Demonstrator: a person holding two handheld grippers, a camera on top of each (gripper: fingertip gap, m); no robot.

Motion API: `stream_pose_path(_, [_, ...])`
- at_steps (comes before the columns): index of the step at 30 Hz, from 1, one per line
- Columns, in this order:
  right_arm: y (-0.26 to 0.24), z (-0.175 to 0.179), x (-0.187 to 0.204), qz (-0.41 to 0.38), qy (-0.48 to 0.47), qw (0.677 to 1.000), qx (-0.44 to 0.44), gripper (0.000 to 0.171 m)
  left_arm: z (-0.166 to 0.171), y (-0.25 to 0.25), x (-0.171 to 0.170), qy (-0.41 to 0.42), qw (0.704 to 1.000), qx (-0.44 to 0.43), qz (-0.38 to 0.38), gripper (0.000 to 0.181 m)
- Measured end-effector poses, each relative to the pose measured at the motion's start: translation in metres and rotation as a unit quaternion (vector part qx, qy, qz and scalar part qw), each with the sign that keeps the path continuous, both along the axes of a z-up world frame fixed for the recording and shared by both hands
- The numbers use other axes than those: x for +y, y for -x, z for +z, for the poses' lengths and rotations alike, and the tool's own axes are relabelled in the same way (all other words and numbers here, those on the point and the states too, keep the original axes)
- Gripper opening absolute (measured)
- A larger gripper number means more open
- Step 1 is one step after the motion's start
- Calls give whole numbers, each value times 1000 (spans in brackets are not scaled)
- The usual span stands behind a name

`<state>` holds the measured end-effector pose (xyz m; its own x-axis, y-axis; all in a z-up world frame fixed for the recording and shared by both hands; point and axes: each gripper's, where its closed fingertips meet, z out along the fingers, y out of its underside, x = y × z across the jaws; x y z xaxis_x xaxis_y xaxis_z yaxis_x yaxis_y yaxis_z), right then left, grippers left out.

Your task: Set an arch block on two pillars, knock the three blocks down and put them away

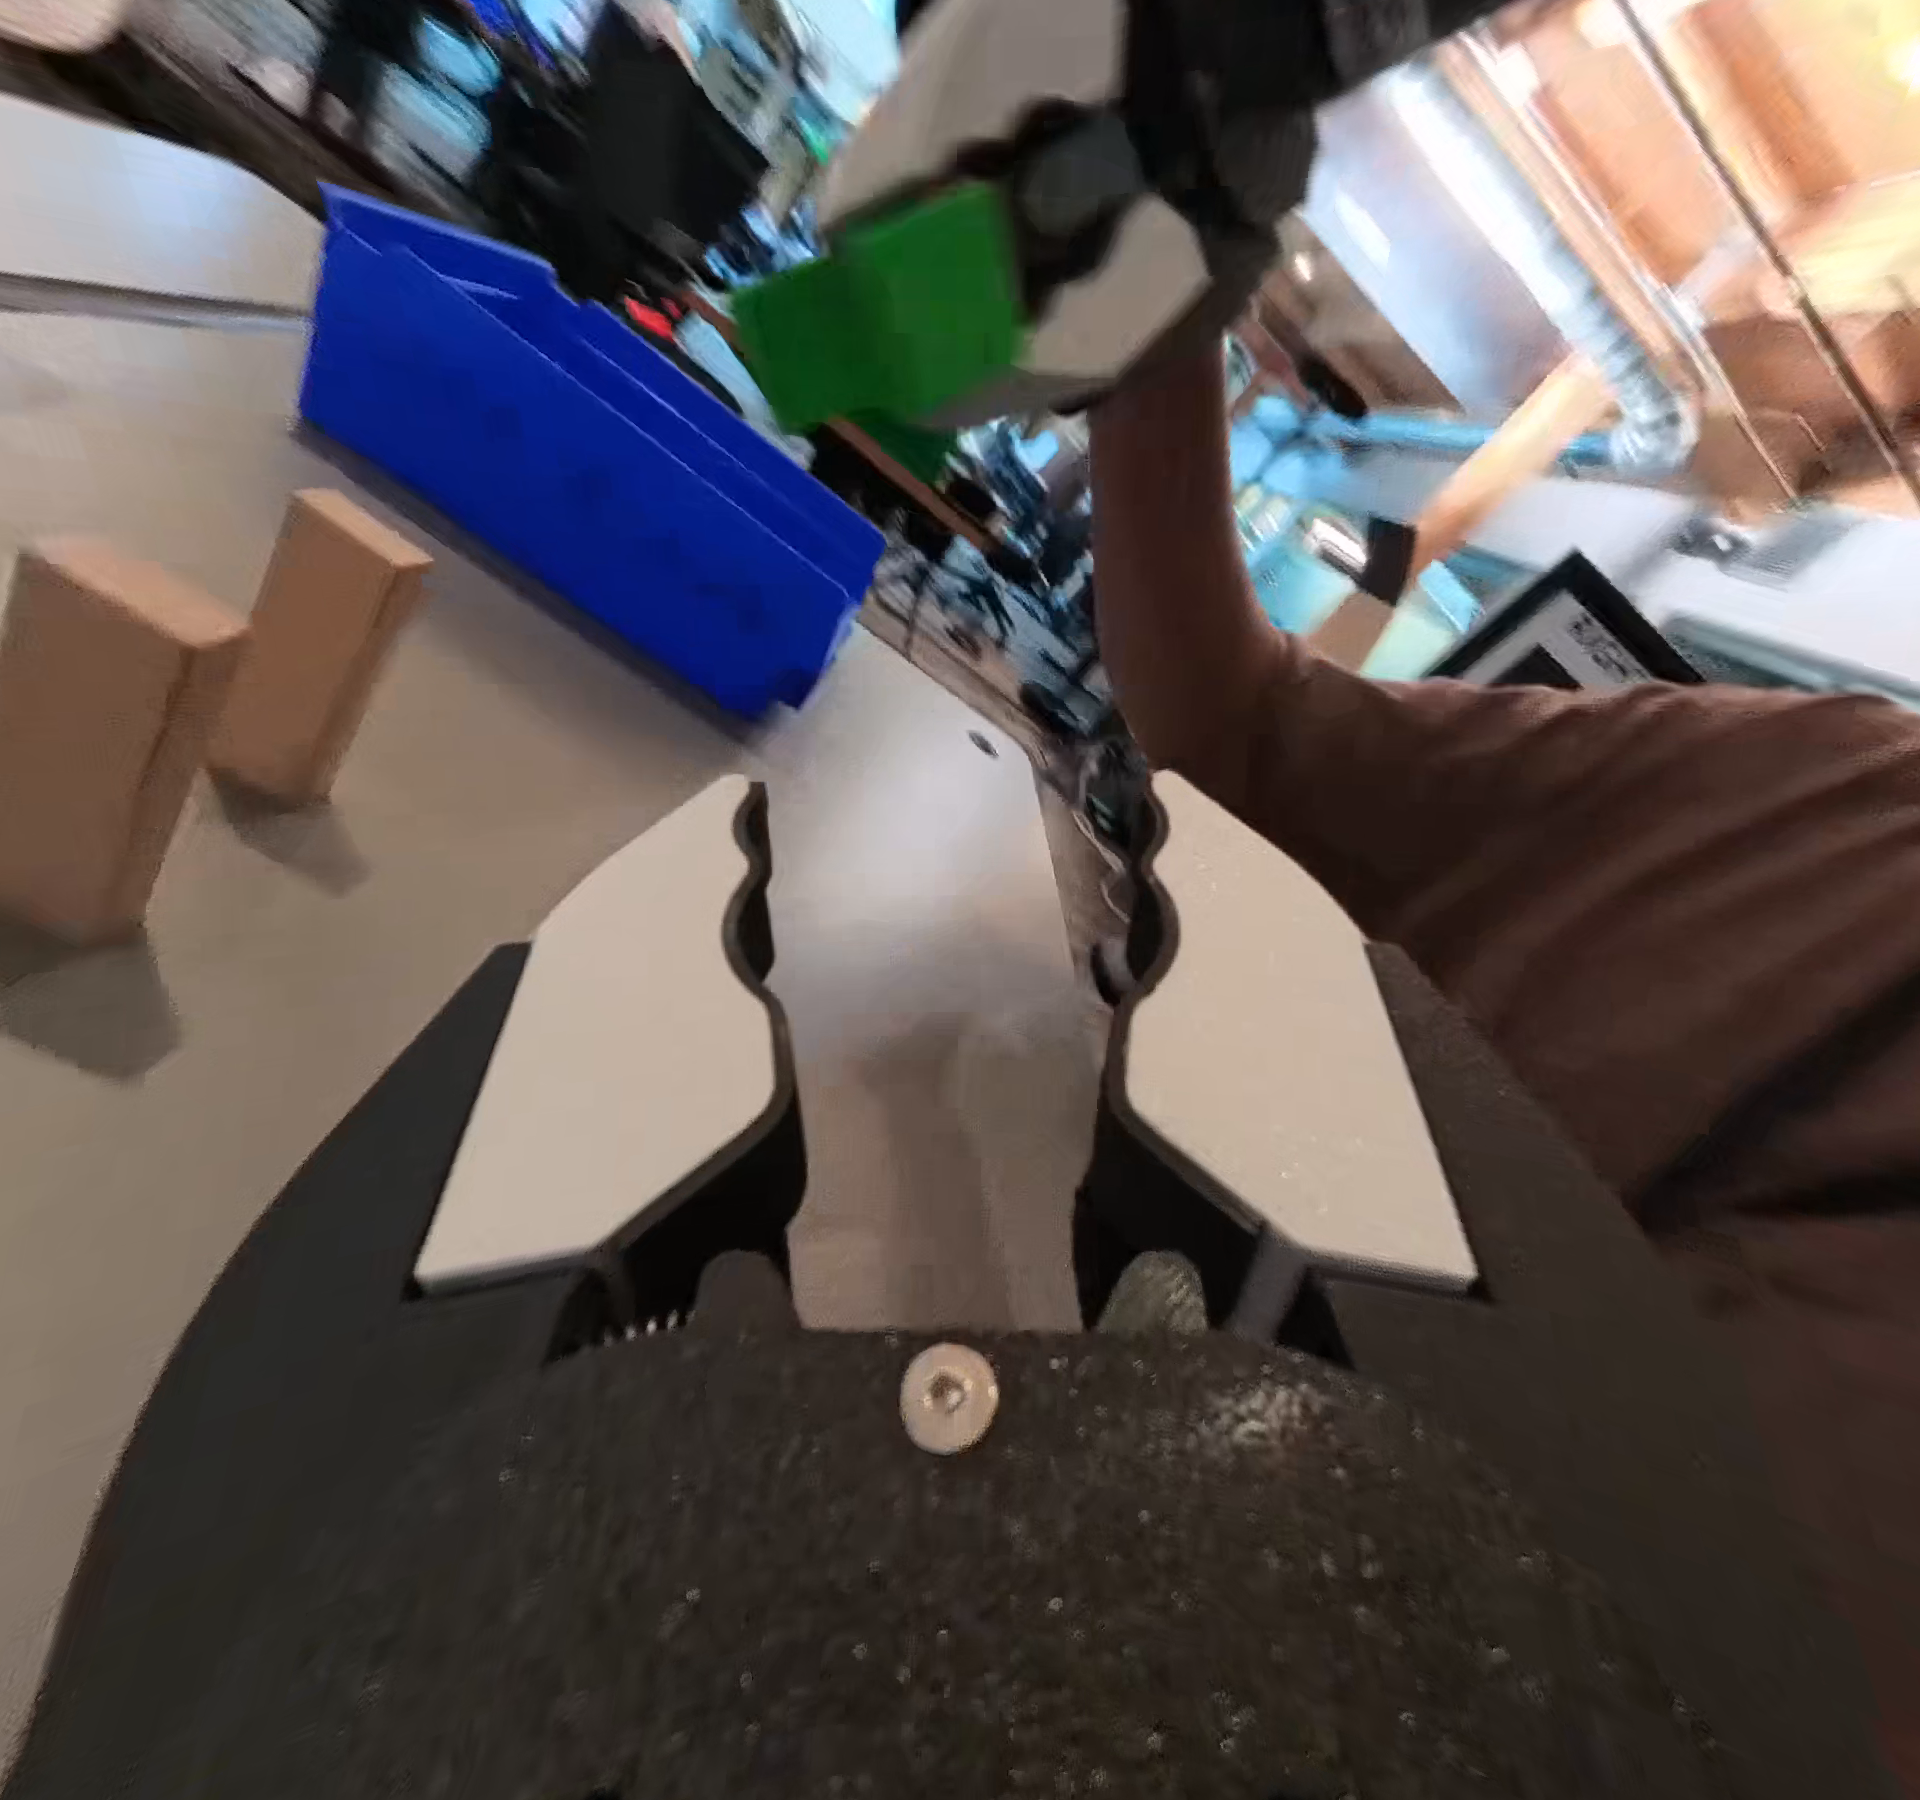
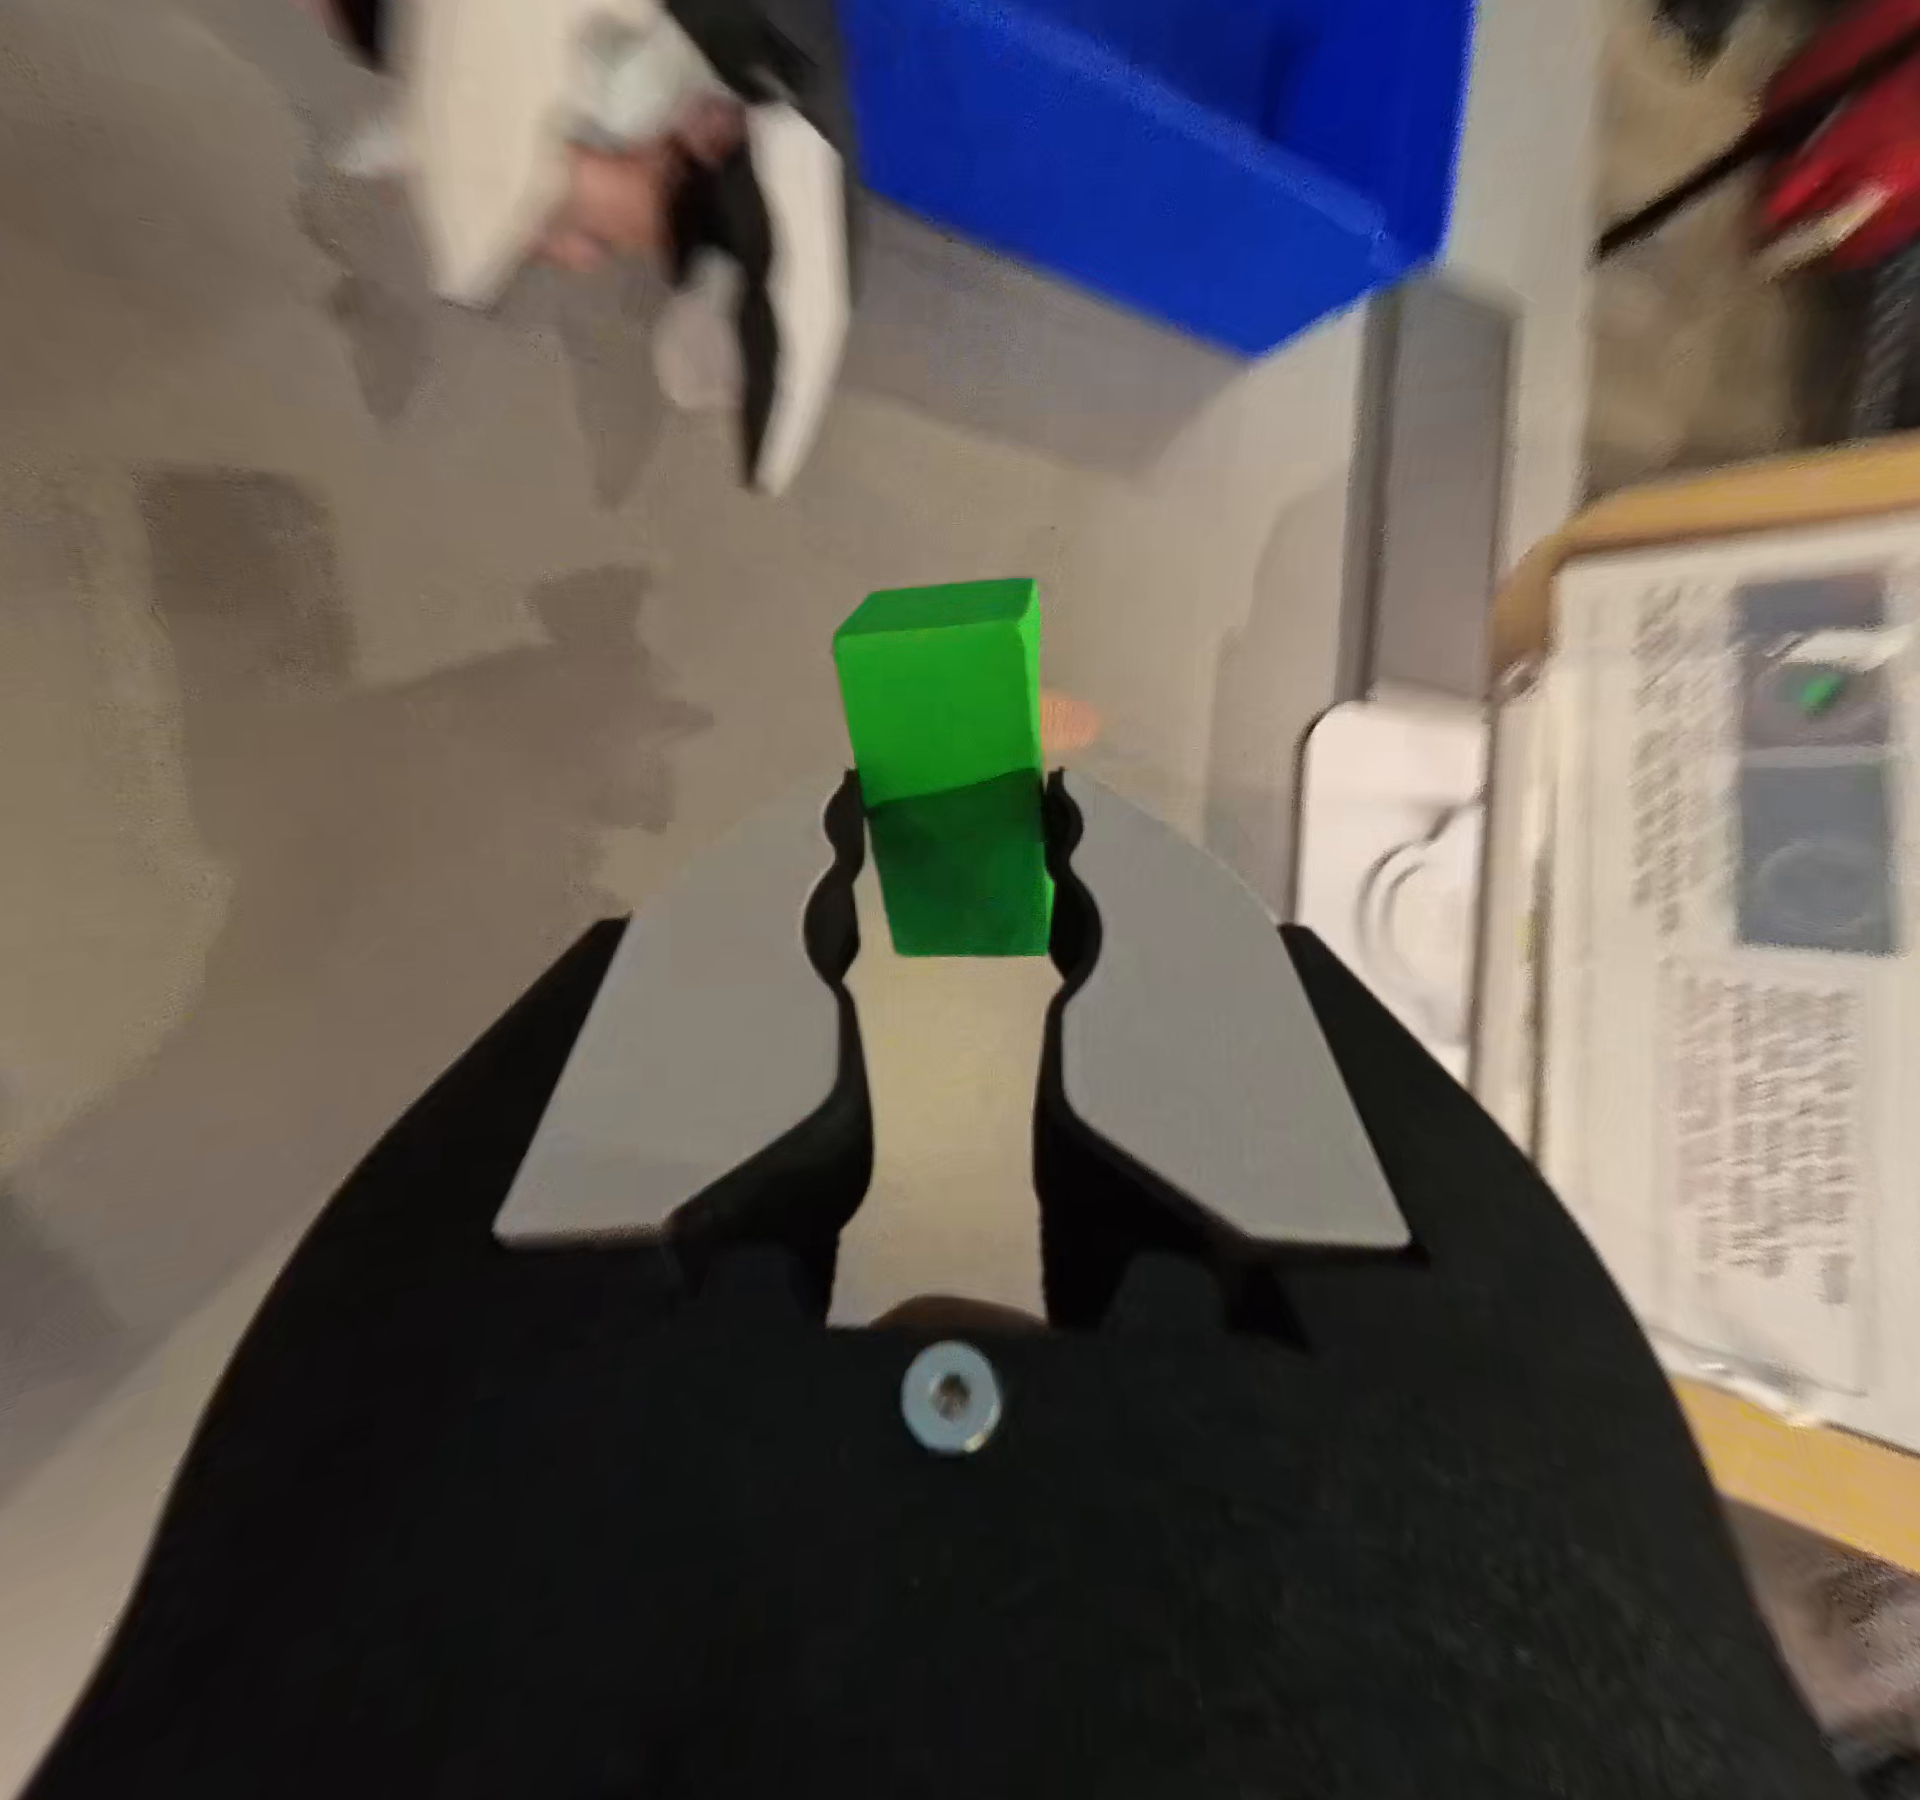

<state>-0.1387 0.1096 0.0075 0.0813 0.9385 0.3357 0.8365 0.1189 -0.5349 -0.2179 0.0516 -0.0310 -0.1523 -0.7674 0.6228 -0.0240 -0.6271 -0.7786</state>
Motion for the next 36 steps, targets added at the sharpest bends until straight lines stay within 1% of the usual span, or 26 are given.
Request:
stream_pose_path(2, [-9, -26, 24, -41, 76, 995, -46, 32, -7, 1, -24, 14, 999, -26, 25, 60])
stream_pose_path(4, [-13, -49, 44, -73, 134, 985, -84, 33, -22, -5, -46, 10, 999, -1, 40, 55])
stream_pose_path(5, [-11, -57, 51, -80, 153, 981, -88, 33, -28, -7, -58, -1, 999, 15, 40, 57])
stream_pose_path(8, [-6, -71, 64, -91, 177, 975, -100, 33, -33, -8, -83, -31, 998, 27, 52, 54])
stream_pose_path(11, [-5, -79, 67, -94, 190, 969, -128, 33, -34, -8, -97, -34, 998, 31, 39, 52])
stream_pose_path(15, [-8, -81, 69, -110, 203, 959, -162, 33, -43, -9, -99, -50, 997, 57, 35, 52])
stream_pose_path(21, [-10, -89, 72, -119, 209, 950, -198, 33, -46, -13, -104, -44, 997, 59, 22, 52])
stream_pose_path(36, [-8, -98, 73, -132, 225, 942, -210, 33, -49, -17, -108, -44, 997, 67, 10, 52])
